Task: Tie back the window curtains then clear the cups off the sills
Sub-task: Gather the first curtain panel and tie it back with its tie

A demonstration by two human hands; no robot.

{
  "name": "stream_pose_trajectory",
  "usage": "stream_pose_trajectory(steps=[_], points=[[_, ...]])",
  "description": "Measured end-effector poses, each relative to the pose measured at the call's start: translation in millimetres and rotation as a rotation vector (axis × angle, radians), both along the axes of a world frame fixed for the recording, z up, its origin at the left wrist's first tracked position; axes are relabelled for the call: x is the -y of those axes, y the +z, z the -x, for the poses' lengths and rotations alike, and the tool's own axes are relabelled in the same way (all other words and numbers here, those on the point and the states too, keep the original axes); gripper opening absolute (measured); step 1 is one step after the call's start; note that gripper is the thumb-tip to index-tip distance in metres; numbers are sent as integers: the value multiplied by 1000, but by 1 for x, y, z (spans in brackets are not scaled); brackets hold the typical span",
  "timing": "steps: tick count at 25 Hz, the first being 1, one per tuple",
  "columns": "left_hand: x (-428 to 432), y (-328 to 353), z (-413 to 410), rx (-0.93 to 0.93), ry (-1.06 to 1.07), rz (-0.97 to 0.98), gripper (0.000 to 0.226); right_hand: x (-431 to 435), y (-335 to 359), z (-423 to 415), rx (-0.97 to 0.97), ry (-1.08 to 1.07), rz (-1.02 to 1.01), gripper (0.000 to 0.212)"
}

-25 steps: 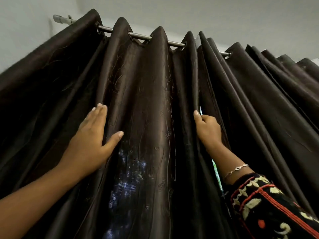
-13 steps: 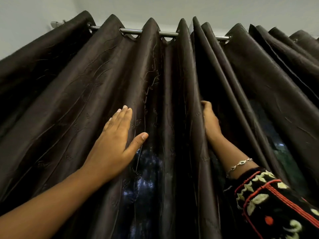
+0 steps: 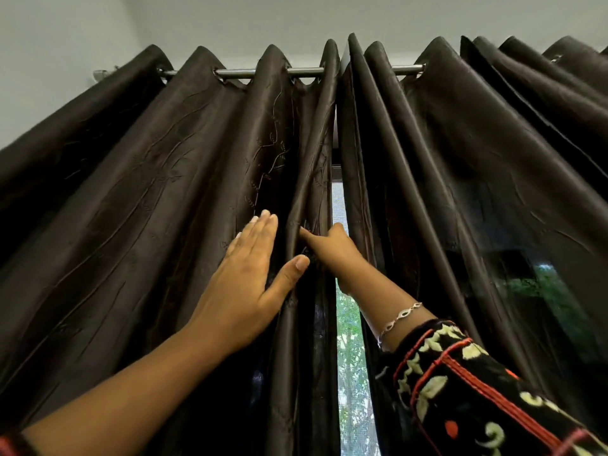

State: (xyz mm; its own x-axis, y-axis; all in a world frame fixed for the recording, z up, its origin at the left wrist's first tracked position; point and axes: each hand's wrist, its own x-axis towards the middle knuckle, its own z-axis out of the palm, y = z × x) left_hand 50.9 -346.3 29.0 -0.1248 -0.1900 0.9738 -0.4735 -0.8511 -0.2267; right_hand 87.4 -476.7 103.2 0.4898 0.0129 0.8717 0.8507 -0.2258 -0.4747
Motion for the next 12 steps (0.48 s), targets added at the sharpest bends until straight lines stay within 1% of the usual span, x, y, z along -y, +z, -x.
stream_pose_trajectory(steps=[1, 2, 3, 4, 5, 6, 7, 8, 9, 10, 11, 12], points=[[0, 0, 0, -3, 24, -4, 102, 0, 0, -1, -60, 168, -52, 78], [-1, 1, 0, -7, 52, -5, 98, -2, -1, 0, -66, 269, -117, 78], [-3, 1, -1, -13, 72, -3, 95, -2, -3, -1, 3, 237, -171, 74], [-5, 0, -3, -21, 87, 1, 94, 1, -5, -3, 135, 47, -172, 69], [-7, -1, -4, -30, 97, 5, 94, 7, -6, -3, 287, -221, -118, 61], [-9, -2, -6, -35, 104, 7, 93, 16, -9, 0, 439, -488, -37, 54], [-10, -3, -8, -36, 111, 6, 93, 29, -11, 4, 539, -711, 55, 51], [-10, -4, -10, -37, 127, 0, 93, 43, -11, 4, 560, -852, 121, 50], [-8, -5, -14, -43, 149, -10, 92, 58, -10, 2, 539, -929, 178, 49], [-5, -5, -20, -45, 162, -20, 90, 73, -9, -1, 484, -880, 172, 43], [-1, -5, -26, -43, 160, -26, 89, 80, -10, 0, 391, -675, 107, 36], [3, -4, -31, -40, 150, -32, 89, 79, -10, 2, 262, -414, 40, 32]])
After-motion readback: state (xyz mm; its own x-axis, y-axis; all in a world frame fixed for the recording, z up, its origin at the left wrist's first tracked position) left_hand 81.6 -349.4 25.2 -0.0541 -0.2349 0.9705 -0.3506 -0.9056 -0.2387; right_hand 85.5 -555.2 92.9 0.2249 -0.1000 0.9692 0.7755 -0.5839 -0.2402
